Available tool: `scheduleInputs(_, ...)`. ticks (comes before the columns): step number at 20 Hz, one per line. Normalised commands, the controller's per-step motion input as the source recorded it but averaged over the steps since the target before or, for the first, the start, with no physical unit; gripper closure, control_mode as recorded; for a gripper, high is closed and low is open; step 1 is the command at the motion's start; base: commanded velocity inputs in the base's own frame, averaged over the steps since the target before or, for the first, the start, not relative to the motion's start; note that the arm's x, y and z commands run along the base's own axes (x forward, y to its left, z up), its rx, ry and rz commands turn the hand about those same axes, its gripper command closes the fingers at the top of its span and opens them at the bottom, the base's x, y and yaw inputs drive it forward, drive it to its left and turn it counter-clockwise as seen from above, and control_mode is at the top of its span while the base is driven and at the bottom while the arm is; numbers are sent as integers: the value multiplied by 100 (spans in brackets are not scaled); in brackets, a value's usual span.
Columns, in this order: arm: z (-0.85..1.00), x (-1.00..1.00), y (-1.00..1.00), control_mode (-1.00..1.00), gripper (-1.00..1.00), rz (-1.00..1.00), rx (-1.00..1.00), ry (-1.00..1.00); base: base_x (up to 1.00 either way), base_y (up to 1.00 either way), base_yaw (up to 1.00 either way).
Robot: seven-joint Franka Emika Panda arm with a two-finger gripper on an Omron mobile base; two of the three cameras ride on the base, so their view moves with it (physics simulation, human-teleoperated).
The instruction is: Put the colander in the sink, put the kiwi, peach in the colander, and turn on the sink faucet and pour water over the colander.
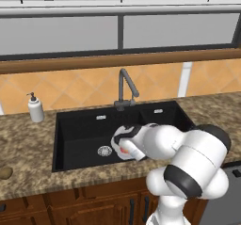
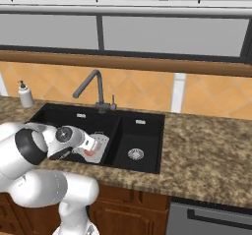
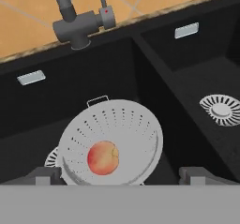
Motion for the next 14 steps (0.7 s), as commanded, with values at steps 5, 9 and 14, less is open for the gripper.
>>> scheduleInputs(5, 100, 12, 0, -100, -100, -3, 0, 37, 0, 0, 0)
scheduleInputs(9, 100, 4, 0, -100, -100, -1, 0, 41, 0, 0, 0)
scheduleInputs(14, 100, 9, 0, -100, -100, 0, 0, 27, 0, 0, 0)
